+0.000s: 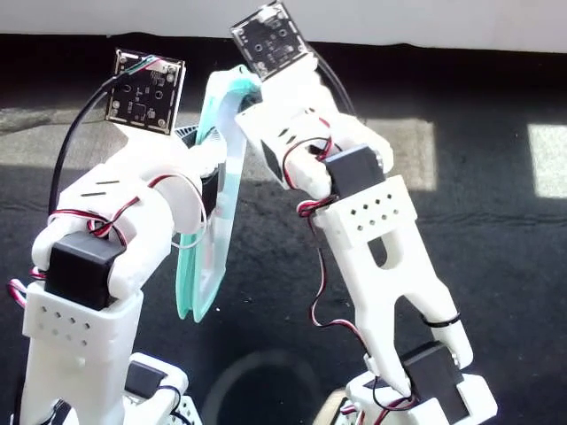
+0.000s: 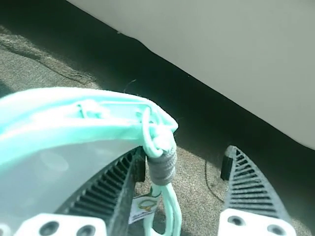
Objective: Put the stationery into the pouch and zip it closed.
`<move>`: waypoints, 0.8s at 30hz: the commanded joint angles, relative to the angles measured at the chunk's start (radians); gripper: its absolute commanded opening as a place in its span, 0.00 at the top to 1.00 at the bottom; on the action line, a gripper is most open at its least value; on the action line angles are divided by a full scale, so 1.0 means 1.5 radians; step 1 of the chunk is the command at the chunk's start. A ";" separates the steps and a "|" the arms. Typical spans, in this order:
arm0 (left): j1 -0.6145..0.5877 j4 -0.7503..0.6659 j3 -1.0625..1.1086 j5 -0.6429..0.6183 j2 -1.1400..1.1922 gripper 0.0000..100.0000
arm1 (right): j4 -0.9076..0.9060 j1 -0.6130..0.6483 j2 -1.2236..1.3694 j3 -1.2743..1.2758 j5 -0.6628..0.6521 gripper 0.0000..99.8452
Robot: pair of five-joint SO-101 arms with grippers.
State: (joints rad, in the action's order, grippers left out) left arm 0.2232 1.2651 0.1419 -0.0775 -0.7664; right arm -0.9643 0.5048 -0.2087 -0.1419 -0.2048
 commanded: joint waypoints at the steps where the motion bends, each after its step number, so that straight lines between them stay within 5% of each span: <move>1: 0.015 0.003 -0.034 0.033 -0.017 0.99 | 0.015 -0.014 -0.021 -0.005 -0.009 0.75; 8: 0.031 0.003 -0.035 0.037 -0.017 0.99 | 0.014 -0.011 -0.020 -0.004 -0.013 0.75; 13: 0.049 0.025 -0.072 0.049 -0.017 0.99 | 0.014 -0.010 0.016 0.016 -0.154 0.75; 24: 0.051 0.042 -0.091 0.071 -0.013 0.99 | 0.013 -0.009 0.026 0.013 -0.198 0.82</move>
State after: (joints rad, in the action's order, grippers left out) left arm 0.2723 1.3311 0.0621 0.0207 -0.7664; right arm -0.9628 0.4956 -0.1642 -0.1112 -0.4549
